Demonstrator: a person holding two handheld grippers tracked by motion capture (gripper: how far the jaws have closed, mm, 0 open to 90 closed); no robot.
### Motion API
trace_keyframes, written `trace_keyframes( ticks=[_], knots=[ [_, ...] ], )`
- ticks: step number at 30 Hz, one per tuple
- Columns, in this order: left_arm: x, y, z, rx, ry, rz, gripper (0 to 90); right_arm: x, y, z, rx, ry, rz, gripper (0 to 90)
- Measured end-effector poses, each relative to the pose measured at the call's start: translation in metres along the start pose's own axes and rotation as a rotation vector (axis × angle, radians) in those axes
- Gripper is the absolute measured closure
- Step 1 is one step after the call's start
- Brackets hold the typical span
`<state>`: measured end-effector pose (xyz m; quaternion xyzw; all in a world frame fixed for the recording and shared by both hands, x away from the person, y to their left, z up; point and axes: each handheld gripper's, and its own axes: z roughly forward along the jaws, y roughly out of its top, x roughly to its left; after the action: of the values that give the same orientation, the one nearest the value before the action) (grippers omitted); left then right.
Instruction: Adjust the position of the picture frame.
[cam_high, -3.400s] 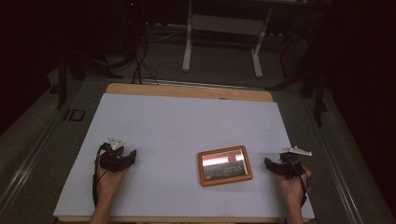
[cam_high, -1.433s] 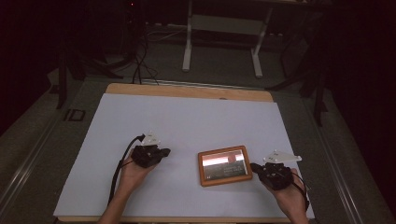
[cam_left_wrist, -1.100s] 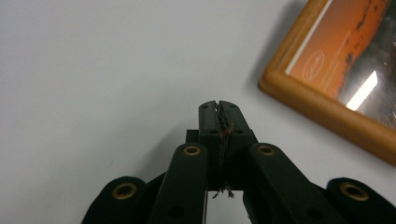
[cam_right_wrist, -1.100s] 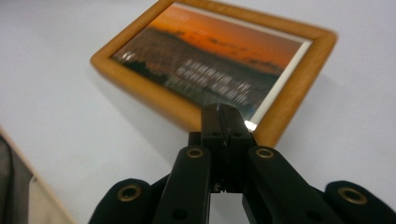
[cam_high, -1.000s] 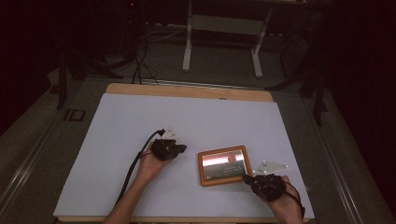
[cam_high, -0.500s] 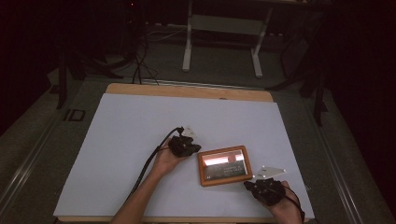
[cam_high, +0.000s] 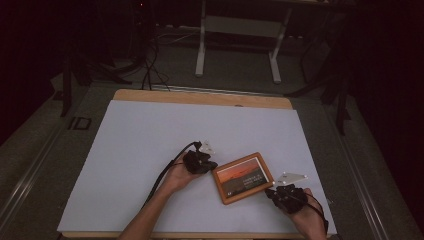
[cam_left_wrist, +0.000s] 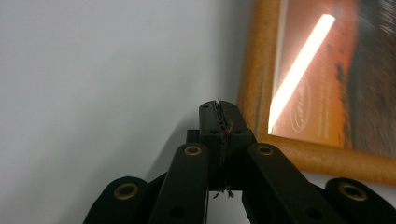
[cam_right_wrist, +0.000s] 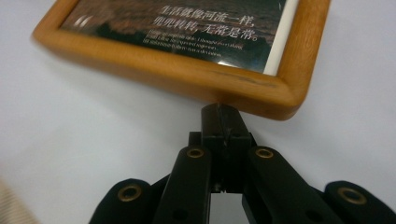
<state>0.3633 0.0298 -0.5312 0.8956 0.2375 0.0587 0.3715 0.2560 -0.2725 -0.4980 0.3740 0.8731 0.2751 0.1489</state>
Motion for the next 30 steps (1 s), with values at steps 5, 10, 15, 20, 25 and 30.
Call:
trace_keyframes(
  ticks=[5,10,15,20,25,30],
  knots=[
    [-0.019,-0.004,-0.001,0.006,-0.085,0.03,89.4,-0.012,0.004,0.003,0.016,-0.029,0.011,90.0],
    [-0.043,-0.004,0.002,0.023,-0.157,0.085,89.4,-0.028,0.004,0.003,0.026,-0.062,0.046,90.0],
    [-0.036,-0.003,0.003,0.027,-0.116,0.027,82.2,-0.035,0.002,0.0,0.003,-0.037,0.077,90.0],
    [-0.02,-0.002,-0.007,-0.044,-0.145,-0.087,72.3,-0.034,0.0,-0.012,-0.041,0.02,0.106,72.2],
    [-0.017,0.005,-0.01,-0.108,-0.241,-0.149,58.5,-0.033,0.001,-0.013,-0.067,0.086,0.152,50.5],
    [-0.019,0.012,0.001,-0.097,-0.292,-0.166,40.5,-0.033,0.002,0.0,-0.061,0.108,0.211,30.9]
  ],
)
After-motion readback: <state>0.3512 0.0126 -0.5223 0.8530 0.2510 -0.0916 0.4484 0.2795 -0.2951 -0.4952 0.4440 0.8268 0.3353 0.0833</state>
